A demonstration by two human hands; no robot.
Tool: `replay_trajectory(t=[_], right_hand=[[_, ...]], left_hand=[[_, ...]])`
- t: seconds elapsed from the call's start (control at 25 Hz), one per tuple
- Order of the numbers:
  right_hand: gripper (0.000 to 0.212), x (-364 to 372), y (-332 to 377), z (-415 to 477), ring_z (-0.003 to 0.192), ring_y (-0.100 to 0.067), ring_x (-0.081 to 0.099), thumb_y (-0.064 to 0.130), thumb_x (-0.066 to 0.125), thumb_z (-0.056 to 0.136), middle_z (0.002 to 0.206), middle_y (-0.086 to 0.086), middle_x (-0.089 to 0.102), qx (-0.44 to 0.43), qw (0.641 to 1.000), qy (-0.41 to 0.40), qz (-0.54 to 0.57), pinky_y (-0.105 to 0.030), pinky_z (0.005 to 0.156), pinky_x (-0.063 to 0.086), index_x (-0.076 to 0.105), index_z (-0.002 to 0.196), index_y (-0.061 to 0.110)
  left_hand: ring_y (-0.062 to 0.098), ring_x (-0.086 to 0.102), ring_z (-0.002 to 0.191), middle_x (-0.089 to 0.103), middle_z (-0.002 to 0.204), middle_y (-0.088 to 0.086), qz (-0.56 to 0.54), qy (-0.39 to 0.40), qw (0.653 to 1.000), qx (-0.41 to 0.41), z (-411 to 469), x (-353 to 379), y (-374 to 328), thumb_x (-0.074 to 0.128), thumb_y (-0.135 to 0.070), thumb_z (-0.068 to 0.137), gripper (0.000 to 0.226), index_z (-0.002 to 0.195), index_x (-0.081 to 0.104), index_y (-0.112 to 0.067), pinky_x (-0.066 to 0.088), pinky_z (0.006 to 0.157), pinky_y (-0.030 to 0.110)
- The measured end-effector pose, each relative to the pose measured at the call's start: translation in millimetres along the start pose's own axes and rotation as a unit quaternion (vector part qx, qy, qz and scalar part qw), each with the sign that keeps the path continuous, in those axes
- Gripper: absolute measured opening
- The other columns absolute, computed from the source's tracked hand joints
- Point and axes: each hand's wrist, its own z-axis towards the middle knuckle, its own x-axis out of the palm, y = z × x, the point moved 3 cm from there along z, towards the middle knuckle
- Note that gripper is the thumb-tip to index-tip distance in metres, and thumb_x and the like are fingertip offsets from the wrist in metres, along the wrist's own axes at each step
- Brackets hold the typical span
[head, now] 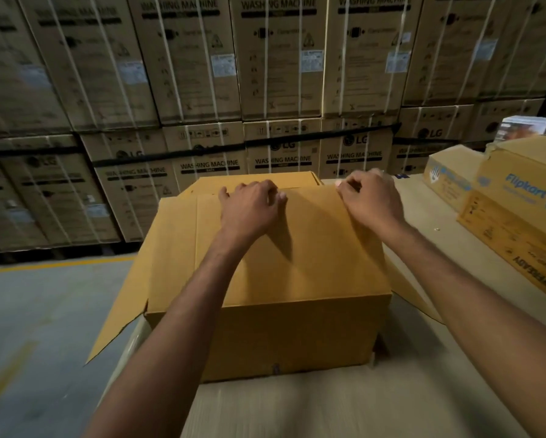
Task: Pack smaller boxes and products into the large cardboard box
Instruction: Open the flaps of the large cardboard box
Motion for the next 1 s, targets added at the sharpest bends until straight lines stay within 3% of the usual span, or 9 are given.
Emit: replay_trajectory(t=[0.16,0.24,0.32,0.48,0.56,0.64,0.8,0.92,1.0], right_hand=[[0.037,-38.7,33.6,-23.0,0.086,-0.014,0.056,0.05,0.045,0.105,0.088,0.005,0.065,-0.143,0.984,-0.071,-0.081,-0.041,0.092,0.04,0.072,0.101,0.025],[0.044,-59.7,46.7,-32.1,0.061,-0.011,0.052,0.047,0.043,0.107,0.067,0.006,0.058,-0.147,0.986,-0.059,-0.046,-0.032,0.076,0.045,0.067,0.08,0.023],[0.051,-82.7,56.6,-42.8,0.045,-0.01,0.041,0.041,0.043,0.108,0.053,0.004,0.048,-0.146,0.988,-0.026,-0.039,-0.024,0.054,0.035,0.059,0.065,0.02],[0.054,-119.5,56.4,-79.4,0.038,-0.011,0.036,0.039,0.046,0.106,0.05,0.003,0.053,-0.161,0.986,0.031,-0.044,-0.021,0.044,0.028,0.06,0.059,0.016],[0.048,-137.2,46.8,-107.1,0.041,-0.009,0.044,0.043,0.054,0.102,0.058,0.004,0.065,-0.164,0.98,0.106,-0.033,-0.02,0.043,0.031,0.07,0.065,0.017],[0.032,-144.3,35.6,-134.6,0.054,-0.005,0.055,0.045,0.064,0.096,0.064,0.01,0.067,-0.149,0.962,0.229,0.004,-0.023,0.05,0.041,0.076,0.074,0.027],[0.014,-95.6,15.5,-179.0,0.098,-0.002,0.064,0.041,0.072,0.093,0.101,0.021,0.071,-0.179,0.884,0.432,-0.006,-0.029,0.081,0.056,0.079,0.104,0.036],[0.024,-39.5,-8.7,-195.3,0.102,-0.003,0.063,0.032,0.072,0.094,0.115,0.015,0.07,-0.189,0.883,0.429,-0.011,-0.024,0.082,0.054,0.074,0.118,0.034],[0.038,-17.0,-19.4,-194.6,0.11,-0.005,0.055,0.029,0.075,0.091,0.125,0.012,0.061,-0.198,0.901,0.385,-0.023,-0.028,0.089,0.053,0.066,0.128,0.036]], left_hand=[[0.015,0.064,0.108,0.069,0.104,-0.008,-0.002,-0.075,0.996,0.043,-20.4,-38.1,-15.3,0.049,-0.057,0.101,0.038,0.119,0.066,-0.028,0.031,0.113,0.049],[0.011,0.064,0.102,0.07,0.102,-0.01,-0.008,-0.111,0.992,0.06,-39.4,-61.2,-22.3,0.052,-0.057,0.1,0.037,0.118,0.067,-0.029,0.033,0.106,0.043],[0.008,0.064,0.099,0.071,0.102,-0.012,-0.007,-0.126,0.989,0.072,-60.1,-84.2,-31.9,0.052,-0.058,0.1,0.037,0.118,0.069,-0.031,0.034,0.103,0.04],[-0.001,0.062,0.086,0.067,0.097,-0.017,0.007,-0.071,0.994,0.081,-106.1,-120.7,-50.8,0.055,-0.058,0.097,0.034,0.112,0.069,-0.031,0.052,0.087,0.029],[-0.004,0.063,0.081,0.068,0.094,-0.017,-0.012,0.027,0.997,0.067,-138.4,-136.8,-61.5,0.061,-0.055,0.093,0.033,0.105,0.072,-0.027,0.052,0.074,0.019],[-0.001,0.069,0.086,0.073,0.094,-0.013,-0.072,0.163,0.983,0.033,-167.2,-145.5,-65.9,0.069,-0.053,0.084,0.035,0.104,0.074,-0.024,0.055,0.077,0.018],[0.004,0.069,0.108,0.074,0.116,-0.011,-0.146,0.385,0.909,-0.062,-206.9,-97.3,-62.5,0.078,-0.054,0.074,0.057,0.123,0.067,-0.028,0.06,0.09,0.031],[0.016,0.062,0.123,0.065,0.134,-0.004,-0.113,0.388,0.909,-0.099,-216.0,-24.6,-44.7,0.077,-0.056,0.08,0.068,0.138,0.057,-0.028,0.053,0.102,0.044],[0.015,0.064,0.115,0.066,0.129,-0.004,-0.129,0.301,0.94,-0.099,-213.8,8.2,-29.9,0.079,-0.049,0.082,0.059,0.134,0.059,-0.028,0.056,0.096,0.042]])
